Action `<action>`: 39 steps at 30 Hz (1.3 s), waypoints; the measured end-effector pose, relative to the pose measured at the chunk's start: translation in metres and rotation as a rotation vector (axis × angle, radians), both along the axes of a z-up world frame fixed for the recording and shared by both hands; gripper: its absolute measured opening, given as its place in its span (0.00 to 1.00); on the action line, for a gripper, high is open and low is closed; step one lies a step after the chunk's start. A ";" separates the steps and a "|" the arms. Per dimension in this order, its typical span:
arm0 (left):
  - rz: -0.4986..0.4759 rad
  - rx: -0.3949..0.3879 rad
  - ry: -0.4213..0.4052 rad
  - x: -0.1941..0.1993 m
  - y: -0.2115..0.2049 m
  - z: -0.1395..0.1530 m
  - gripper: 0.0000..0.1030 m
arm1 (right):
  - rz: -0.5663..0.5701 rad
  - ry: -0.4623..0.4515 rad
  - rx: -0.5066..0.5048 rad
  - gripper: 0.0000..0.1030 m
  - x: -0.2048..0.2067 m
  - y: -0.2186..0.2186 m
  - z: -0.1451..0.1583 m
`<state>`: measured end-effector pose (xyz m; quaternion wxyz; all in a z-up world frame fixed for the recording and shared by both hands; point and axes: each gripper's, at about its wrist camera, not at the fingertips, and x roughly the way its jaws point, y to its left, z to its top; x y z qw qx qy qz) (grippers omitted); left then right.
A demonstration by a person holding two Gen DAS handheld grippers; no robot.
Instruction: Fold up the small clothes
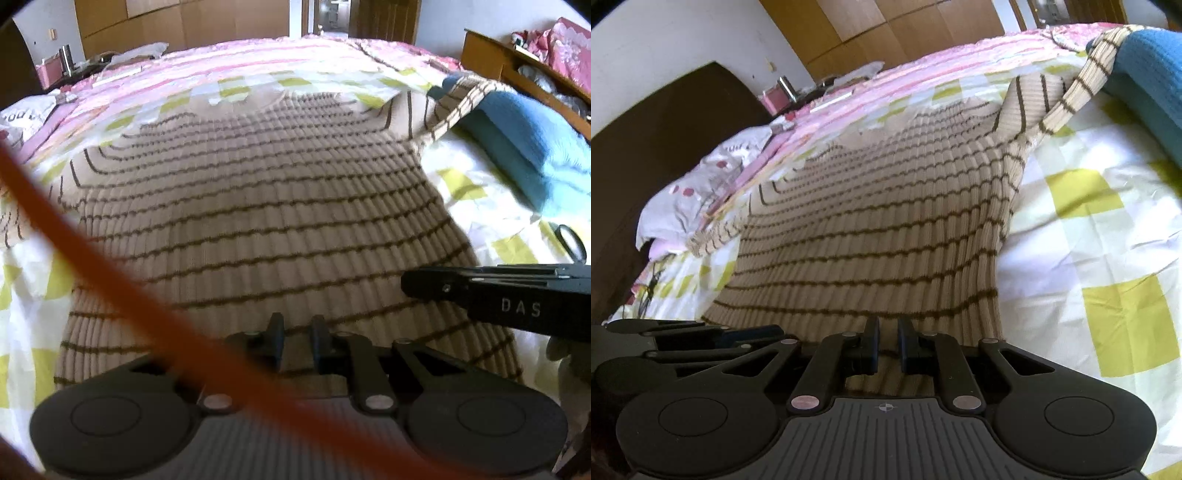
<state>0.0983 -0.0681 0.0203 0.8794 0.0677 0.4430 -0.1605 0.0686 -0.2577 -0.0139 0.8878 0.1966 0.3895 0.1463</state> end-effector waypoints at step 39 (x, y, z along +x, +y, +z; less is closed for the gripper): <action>-0.195 -0.214 -0.123 0.080 -0.117 0.052 0.22 | -0.618 -0.135 0.021 0.27 0.102 -0.229 0.092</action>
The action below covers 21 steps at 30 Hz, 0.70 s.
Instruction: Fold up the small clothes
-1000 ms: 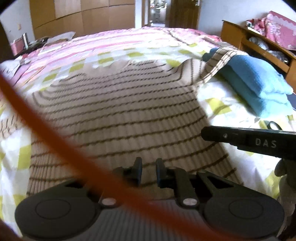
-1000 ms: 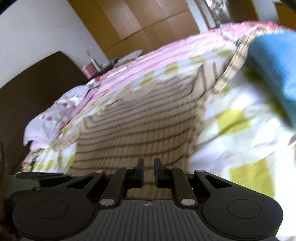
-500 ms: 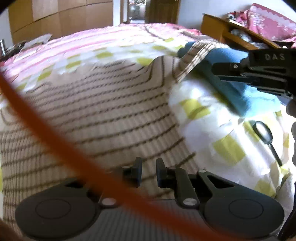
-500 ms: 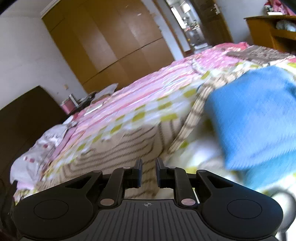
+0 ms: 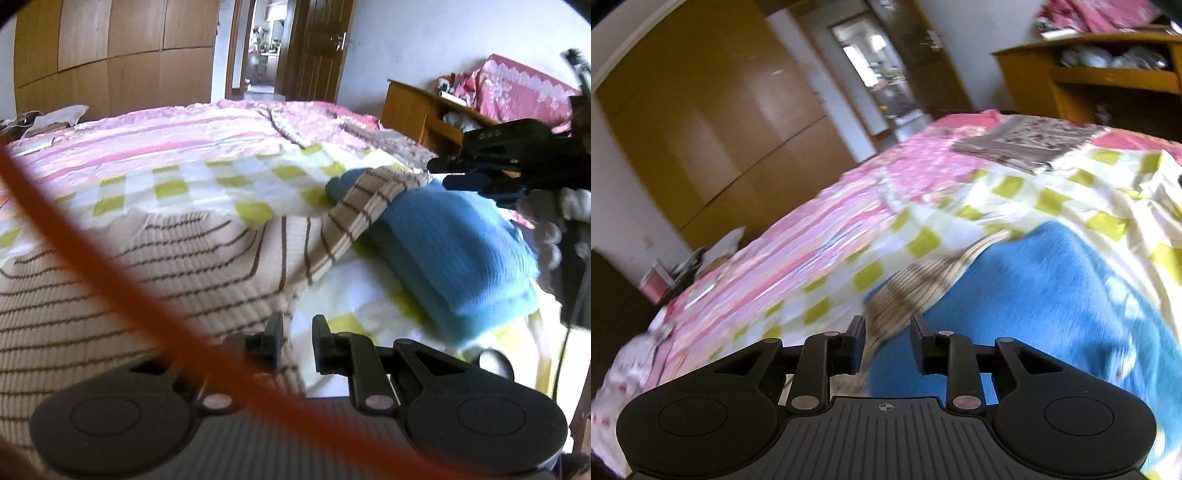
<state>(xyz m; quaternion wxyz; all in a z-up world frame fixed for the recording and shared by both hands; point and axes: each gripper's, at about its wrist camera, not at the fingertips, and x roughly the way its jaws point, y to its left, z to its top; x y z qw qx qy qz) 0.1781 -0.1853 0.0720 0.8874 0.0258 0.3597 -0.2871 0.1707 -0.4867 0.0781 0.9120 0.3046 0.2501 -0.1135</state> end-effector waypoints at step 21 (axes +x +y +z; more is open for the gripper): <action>0.075 -0.113 0.080 0.006 0.047 -0.018 0.22 | -0.127 0.069 -0.070 0.10 0.063 0.001 -0.009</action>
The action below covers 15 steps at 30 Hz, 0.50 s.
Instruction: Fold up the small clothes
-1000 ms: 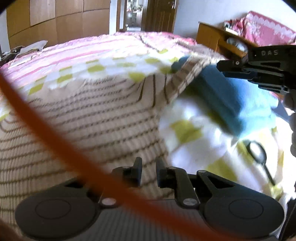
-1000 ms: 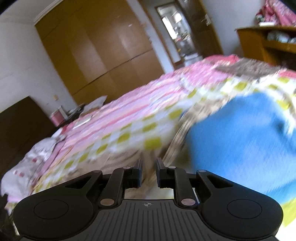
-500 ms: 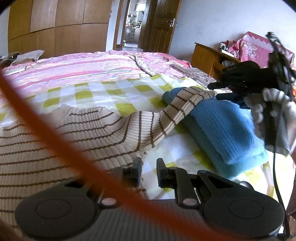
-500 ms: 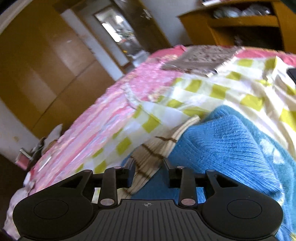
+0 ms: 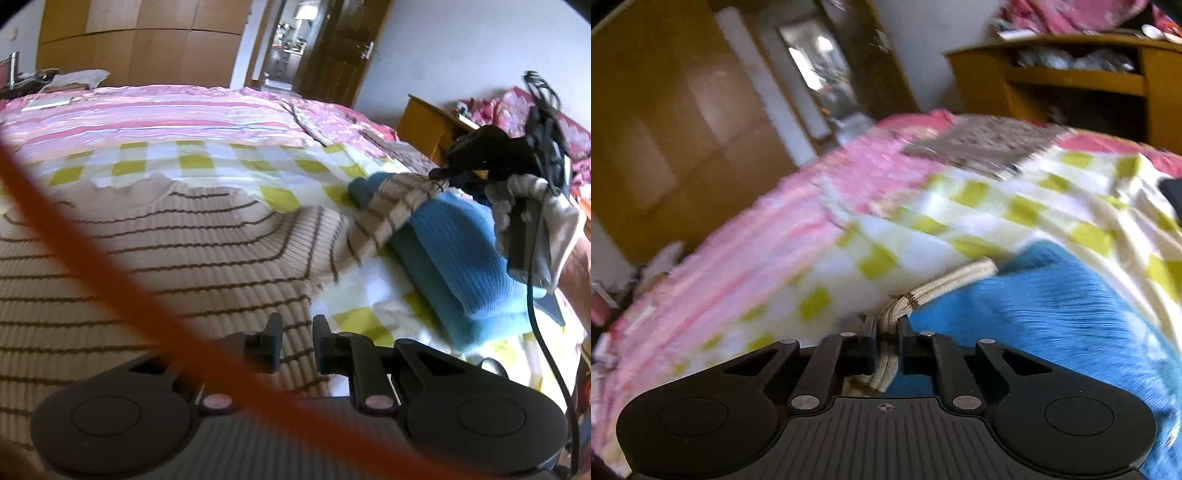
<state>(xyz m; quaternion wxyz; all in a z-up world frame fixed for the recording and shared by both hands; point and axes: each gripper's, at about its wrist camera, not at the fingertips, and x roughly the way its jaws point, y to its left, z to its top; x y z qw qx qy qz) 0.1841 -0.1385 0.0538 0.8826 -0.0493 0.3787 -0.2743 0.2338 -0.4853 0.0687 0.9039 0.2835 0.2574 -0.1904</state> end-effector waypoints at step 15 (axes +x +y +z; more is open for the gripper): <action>0.159 0.055 -0.015 -0.039 0.132 -0.015 0.29 | 0.810 -0.025 -0.151 0.13 0.006 0.296 -0.017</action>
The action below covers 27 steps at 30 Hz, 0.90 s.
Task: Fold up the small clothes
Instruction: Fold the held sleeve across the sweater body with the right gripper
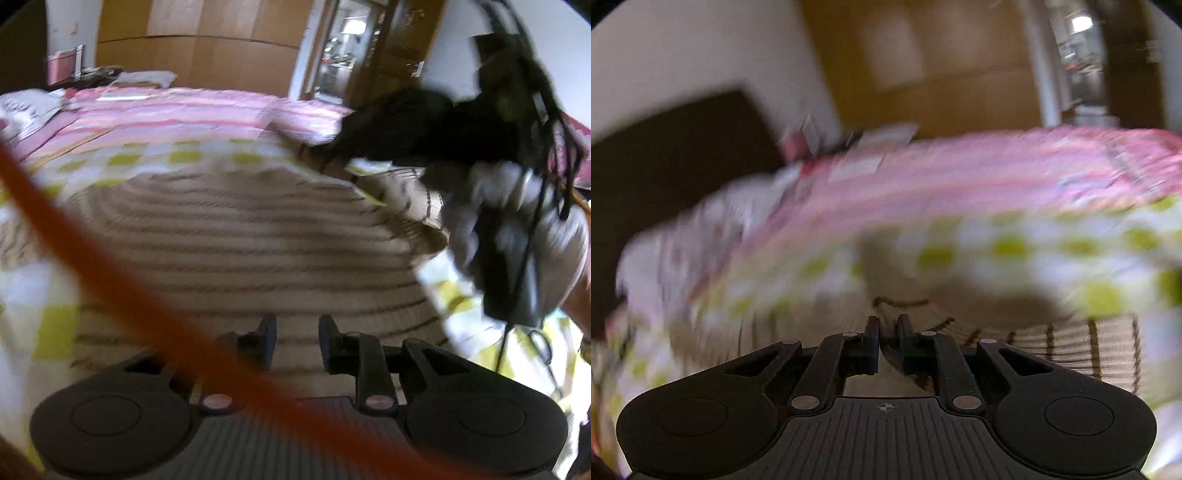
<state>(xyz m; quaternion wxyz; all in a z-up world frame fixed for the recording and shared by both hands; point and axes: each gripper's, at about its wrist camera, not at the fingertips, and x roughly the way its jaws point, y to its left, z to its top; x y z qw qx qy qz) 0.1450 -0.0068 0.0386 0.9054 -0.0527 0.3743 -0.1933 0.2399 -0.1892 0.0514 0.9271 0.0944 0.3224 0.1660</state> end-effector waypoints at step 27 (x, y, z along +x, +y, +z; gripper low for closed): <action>0.011 -0.080 -0.026 0.004 0.072 -0.028 0.30 | 0.122 -0.003 -0.422 0.32 -0.010 0.103 -0.067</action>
